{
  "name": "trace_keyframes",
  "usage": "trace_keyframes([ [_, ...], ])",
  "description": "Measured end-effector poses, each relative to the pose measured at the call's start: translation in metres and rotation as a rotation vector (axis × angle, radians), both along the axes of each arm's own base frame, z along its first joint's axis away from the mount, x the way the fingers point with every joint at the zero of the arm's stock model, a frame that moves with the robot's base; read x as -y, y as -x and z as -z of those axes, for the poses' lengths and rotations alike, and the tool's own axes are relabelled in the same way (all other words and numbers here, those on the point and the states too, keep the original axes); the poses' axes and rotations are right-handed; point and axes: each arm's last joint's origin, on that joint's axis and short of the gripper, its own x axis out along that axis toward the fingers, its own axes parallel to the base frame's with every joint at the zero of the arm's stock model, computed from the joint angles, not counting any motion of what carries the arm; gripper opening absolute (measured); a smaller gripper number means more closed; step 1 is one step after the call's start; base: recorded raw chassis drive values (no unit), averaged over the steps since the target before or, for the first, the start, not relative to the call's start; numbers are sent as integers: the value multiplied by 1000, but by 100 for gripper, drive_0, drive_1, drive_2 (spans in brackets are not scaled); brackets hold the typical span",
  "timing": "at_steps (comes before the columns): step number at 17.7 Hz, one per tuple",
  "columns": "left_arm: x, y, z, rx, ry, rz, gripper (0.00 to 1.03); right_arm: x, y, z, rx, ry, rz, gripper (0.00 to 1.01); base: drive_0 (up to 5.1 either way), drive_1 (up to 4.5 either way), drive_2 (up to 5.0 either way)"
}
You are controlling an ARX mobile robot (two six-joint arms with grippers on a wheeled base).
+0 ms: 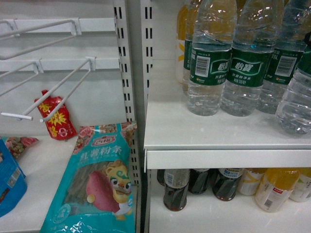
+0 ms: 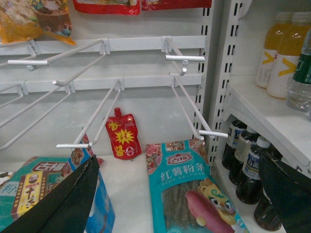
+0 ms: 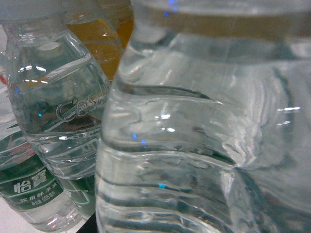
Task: Move water from second to third shelf
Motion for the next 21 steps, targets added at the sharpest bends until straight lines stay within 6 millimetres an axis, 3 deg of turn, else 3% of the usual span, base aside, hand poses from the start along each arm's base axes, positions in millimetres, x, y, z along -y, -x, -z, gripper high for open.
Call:
trace_keyframes([
  [19,0,0,0,0,0,0,98,2,-1,10,-21,18,10,43,0,0,0],
  [20,0,0,0,0,0,0,98,2,-1,10,-22,17,6,44,0,0,0],
  [21,0,0,0,0,0,0,98,2,0,10,-28,13,5,56,0,0,0],
])
